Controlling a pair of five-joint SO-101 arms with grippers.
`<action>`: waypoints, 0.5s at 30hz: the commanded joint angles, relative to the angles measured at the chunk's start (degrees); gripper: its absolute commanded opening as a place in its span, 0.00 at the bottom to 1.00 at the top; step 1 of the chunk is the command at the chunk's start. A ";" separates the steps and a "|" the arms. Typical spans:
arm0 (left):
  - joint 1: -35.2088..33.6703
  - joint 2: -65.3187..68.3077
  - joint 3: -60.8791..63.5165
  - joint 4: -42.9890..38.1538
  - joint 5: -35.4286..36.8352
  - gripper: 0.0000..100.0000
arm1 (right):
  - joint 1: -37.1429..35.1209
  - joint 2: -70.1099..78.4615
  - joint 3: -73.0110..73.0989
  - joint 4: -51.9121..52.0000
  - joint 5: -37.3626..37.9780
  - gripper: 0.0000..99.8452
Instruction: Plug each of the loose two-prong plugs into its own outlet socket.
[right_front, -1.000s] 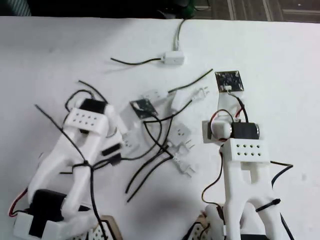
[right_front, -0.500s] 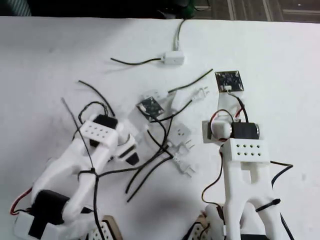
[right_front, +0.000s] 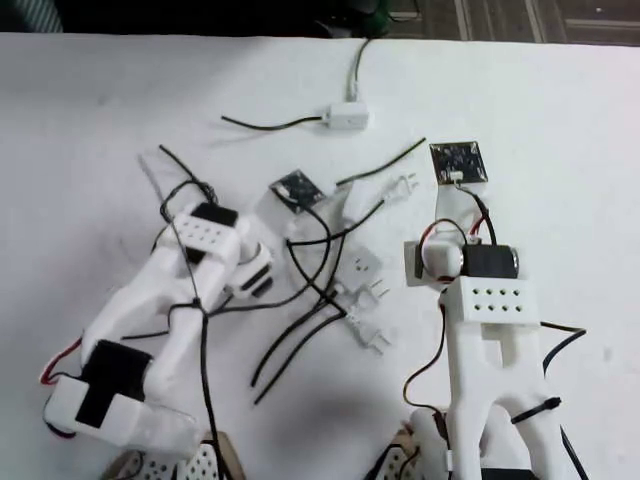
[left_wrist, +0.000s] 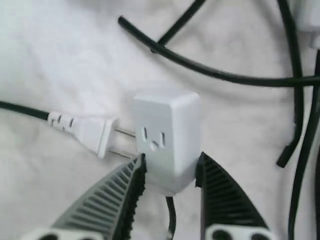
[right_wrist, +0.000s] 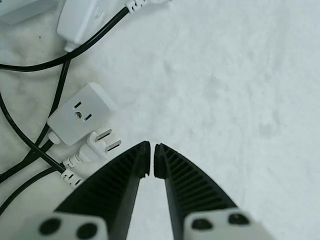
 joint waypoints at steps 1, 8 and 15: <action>-1.54 2.86 -3.16 0.00 0.53 0.13 | 0.40 -1.45 -2.37 -0.22 -0.09 0.03; -1.36 2.77 -2.99 0.00 0.53 0.09 | 0.40 -1.45 -2.37 -0.22 -0.09 0.03; -1.80 2.77 -2.99 -0.09 0.18 0.02 | 0.40 -1.45 -2.37 -0.22 -0.09 0.03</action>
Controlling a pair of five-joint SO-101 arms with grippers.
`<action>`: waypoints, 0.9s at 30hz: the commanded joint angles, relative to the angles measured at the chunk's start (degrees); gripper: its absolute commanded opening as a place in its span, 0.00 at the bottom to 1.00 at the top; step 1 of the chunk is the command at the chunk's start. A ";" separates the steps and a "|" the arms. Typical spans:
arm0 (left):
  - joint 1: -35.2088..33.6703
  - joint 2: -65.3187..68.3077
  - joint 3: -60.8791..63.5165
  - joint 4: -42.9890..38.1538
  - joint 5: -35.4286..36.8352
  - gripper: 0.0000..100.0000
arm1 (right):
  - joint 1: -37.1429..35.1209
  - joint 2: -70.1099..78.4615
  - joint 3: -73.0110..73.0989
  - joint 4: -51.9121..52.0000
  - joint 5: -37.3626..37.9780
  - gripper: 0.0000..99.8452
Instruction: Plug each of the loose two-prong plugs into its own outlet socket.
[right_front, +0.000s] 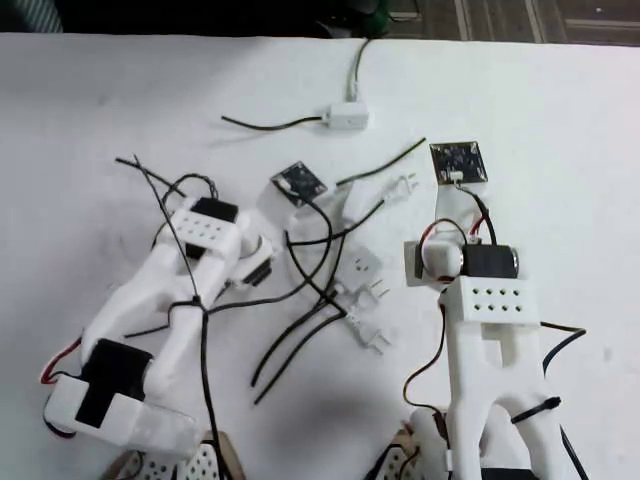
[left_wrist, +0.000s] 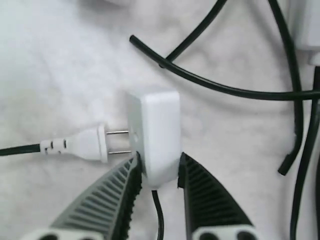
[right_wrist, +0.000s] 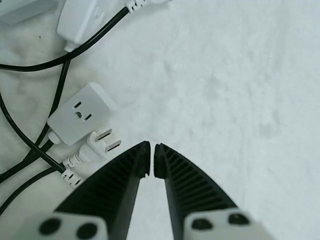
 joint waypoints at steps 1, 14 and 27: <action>-1.63 1.27 -0.26 0.09 0.09 0.02 | 0.40 -1.45 -2.37 -0.22 -0.09 0.03; 2.68 1.19 -0.26 11.96 -4.22 0.02 | 0.40 -1.45 -2.37 -0.40 -0.09 0.03; 1.10 1.19 -0.70 17.23 -4.40 0.02 | 0.40 -1.45 -2.37 -0.48 -0.09 0.03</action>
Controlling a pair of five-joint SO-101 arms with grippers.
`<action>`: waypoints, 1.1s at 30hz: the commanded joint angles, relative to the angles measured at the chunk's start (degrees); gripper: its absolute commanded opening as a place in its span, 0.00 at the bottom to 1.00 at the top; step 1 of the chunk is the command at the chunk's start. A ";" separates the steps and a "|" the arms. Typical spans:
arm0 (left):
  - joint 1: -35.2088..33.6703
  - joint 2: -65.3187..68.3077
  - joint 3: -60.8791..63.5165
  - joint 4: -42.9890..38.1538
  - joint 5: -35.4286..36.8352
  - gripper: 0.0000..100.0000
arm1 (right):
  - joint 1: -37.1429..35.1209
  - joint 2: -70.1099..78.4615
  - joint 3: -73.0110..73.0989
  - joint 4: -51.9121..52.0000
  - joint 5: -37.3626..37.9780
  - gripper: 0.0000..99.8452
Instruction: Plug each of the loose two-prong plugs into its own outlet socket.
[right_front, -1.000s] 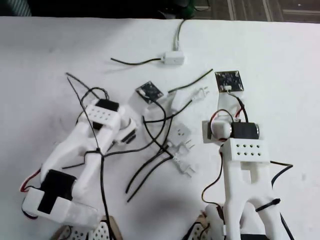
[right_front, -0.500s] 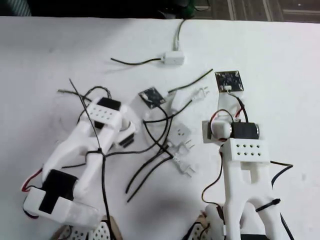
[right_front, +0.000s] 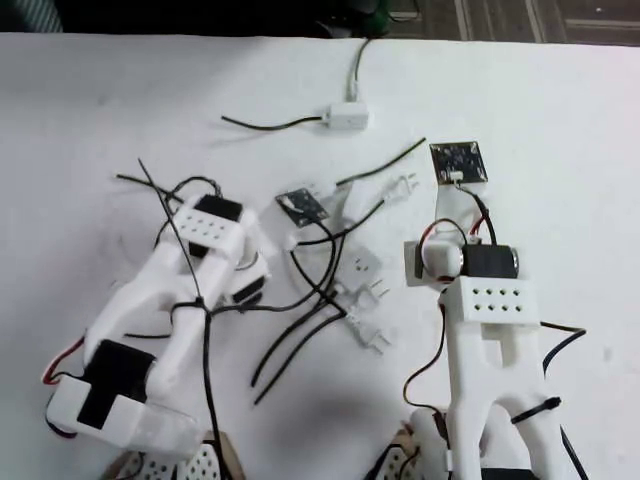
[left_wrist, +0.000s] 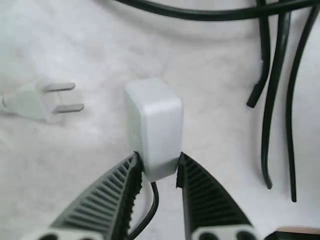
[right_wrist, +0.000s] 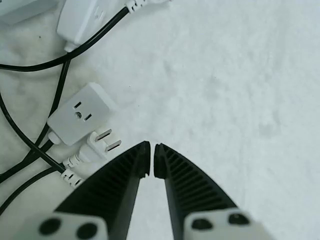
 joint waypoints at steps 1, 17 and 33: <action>-1.27 1.36 0.18 0.00 -0.88 0.02 | 0.40 -1.45 -2.37 -0.48 -0.09 0.03; -20.00 1.80 -8.70 -7.47 -3.08 0.24 | -2.07 -1.36 -2.29 -0.22 -0.09 0.03; -22.64 1.45 -16.35 -4.22 0.09 0.24 | -2.24 -1.36 -2.20 -0.22 -0.09 0.03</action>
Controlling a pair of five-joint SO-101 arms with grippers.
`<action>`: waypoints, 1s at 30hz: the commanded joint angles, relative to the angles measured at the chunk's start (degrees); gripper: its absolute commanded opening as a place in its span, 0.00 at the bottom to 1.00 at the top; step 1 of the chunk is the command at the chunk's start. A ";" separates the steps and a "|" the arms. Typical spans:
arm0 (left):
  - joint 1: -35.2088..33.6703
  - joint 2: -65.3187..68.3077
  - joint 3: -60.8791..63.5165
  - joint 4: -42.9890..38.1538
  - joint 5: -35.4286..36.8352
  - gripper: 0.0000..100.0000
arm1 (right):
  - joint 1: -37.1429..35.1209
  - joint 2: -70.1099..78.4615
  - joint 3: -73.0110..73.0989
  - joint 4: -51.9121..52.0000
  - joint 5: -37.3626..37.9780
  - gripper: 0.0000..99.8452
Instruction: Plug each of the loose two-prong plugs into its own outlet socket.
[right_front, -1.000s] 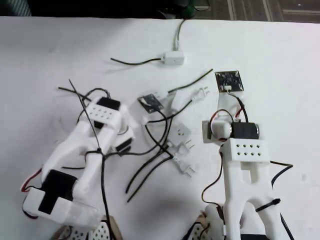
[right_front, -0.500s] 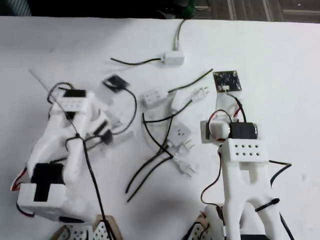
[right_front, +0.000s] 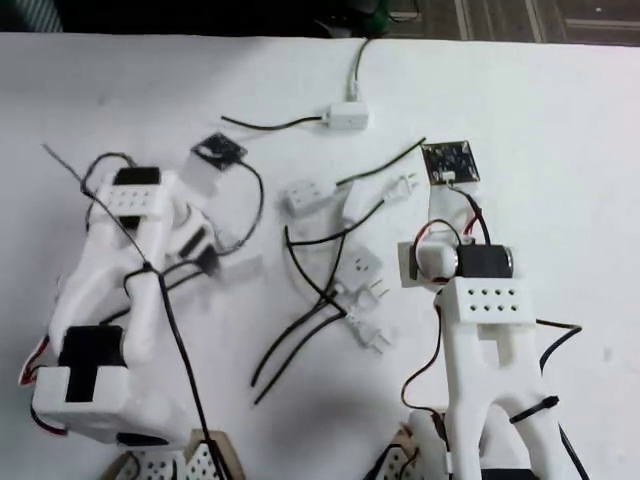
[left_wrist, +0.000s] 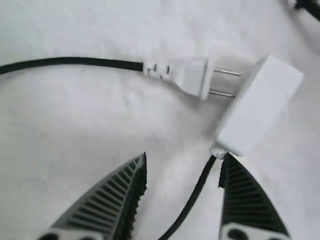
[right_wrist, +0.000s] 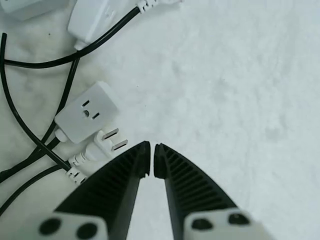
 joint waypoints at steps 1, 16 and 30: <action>-3.30 -0.31 -7.30 0.35 2.55 0.24 | -0.57 -1.36 -2.20 -0.22 -0.09 0.03; -2.24 -0.66 -13.36 12.22 2.29 0.24 | -0.57 -1.36 -2.20 -0.22 -0.09 0.03; 16.84 -0.75 -4.92 17.41 2.90 0.24 | -0.66 -1.36 -2.20 -0.22 -0.09 0.03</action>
